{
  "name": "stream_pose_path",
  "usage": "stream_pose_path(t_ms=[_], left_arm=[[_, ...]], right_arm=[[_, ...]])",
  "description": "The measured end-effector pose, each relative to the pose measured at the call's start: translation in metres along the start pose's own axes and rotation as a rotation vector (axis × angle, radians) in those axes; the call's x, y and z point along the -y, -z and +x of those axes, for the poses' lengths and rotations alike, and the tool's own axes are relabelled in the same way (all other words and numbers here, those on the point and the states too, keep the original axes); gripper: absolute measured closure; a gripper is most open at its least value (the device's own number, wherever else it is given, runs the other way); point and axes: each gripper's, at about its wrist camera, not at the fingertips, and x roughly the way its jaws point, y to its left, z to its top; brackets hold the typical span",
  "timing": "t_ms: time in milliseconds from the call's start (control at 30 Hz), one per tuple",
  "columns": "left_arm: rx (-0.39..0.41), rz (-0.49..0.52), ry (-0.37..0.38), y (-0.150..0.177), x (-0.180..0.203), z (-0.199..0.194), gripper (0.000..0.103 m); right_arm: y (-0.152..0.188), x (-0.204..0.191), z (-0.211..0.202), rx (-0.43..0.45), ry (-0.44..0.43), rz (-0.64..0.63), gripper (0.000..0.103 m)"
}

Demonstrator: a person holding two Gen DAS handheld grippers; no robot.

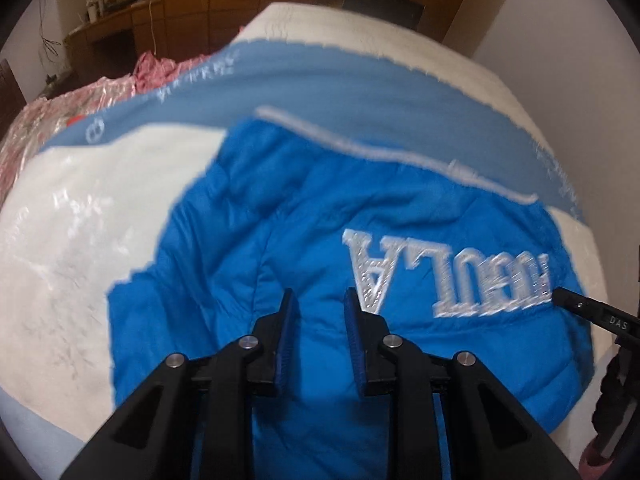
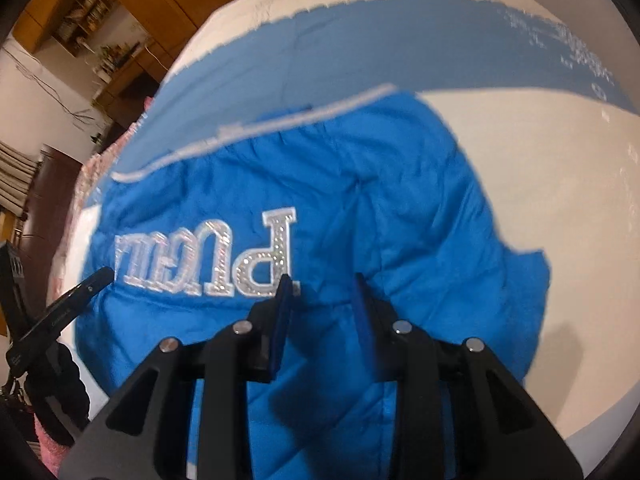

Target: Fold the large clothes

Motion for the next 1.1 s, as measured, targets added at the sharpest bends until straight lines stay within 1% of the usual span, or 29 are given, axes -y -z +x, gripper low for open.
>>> stream_pose_path(t_ms=[100, 233, 333, 367, 433, 467, 533, 600, 667, 767, 800, 833, 867, 900, 933, 967, 1000, 1033, 1100], left_arm=[[0.009, 0.049, -0.004, 0.009, -0.001, 0.010, 0.078], [0.014, 0.021, 0.025, 0.014, -0.007, 0.018, 0.079], [-0.001, 0.025, 0.005, 0.009, -0.004, 0.018, 0.080], [-0.009, 0.027, -0.002, 0.006, -0.003, 0.016, 0.080], [-0.013, 0.021, 0.009, -0.005, 0.001, 0.011, 0.080], [0.011, 0.016, 0.025, -0.015, 0.002, 0.006, 0.080], [0.052, 0.027, 0.017, -0.035, 0.008, 0.003, 0.080], [0.062, 0.037, 0.006, -0.053, 0.012, 0.008, 0.080], [0.064, 0.028, -0.020, -0.071, 0.010, 0.021, 0.080], [0.050, -0.002, -0.027, -0.086, -0.002, 0.044, 0.080], [0.037, -0.009, -0.019, -0.085, -0.006, 0.050, 0.081], [0.025, -0.015, -0.008, -0.084, -0.010, 0.056, 0.082], [0.015, -0.036, 0.030, -0.080, -0.019, 0.066, 0.082], [0.015, -0.056, 0.053, -0.078, -0.024, 0.068, 0.083], [0.019, -0.098, 0.097, -0.077, -0.032, 0.070, 0.084], [0.018, -0.120, 0.117, -0.077, -0.036, 0.071, 0.085], [0.015, -0.131, 0.127, -0.077, -0.038, 0.071, 0.086], [0.013, -0.126, 0.123, -0.077, -0.037, 0.070, 0.086], [0.015, -0.100, 0.083, -0.076, -0.032, 0.062, 0.086]], right_arm=[[0.011, 0.003, 0.010, 0.016, 0.021, -0.014, 0.076], [0.021, 0.002, 0.019, 0.065, 0.040, -0.027, 0.076], [0.019, -0.002, 0.020, 0.061, 0.066, -0.056, 0.075], [0.017, -0.004, 0.017, 0.056, 0.067, -0.067, 0.073], [0.003, -0.007, 0.008, 0.067, 0.040, -0.071, 0.073], [-0.004, -0.007, 0.004, 0.081, 0.022, -0.064, 0.073], [-0.028, -0.010, 0.002, 0.101, 0.009, -0.053, 0.070], [-0.049, -0.012, 0.006, 0.118, 0.026, -0.061, 0.070], [-0.066, -0.012, 0.016, 0.128, 0.053, -0.059, 0.070], [-0.089, 0.002, 0.036, 0.124, 0.089, -0.038, 0.073], [-0.092, 0.008, 0.045, 0.115, 0.108, -0.032, 0.073], [-0.090, 0.015, 0.056, 0.102, 0.099, -0.025, 0.072], [-0.085, 0.019, 0.064, 0.103, 0.078, -0.017, 0.072], [-0.080, 0.023, 0.065, 0.121, 0.065, -0.015, 0.072], [-0.078, 0.025, 0.065, 0.133, 0.054, -0.012, 0.072], [-0.077, 0.026, 0.065, 0.136, 0.047, -0.007, 0.072], [-0.077, 0.027, 0.064, 0.132, 0.043, -0.003, 0.072], [-0.078, 0.027, 0.064, 0.126, 0.042, -0.003, 0.072], [-0.077, 0.027, 0.054, 0.118, 0.042, 0.002, 0.072]])
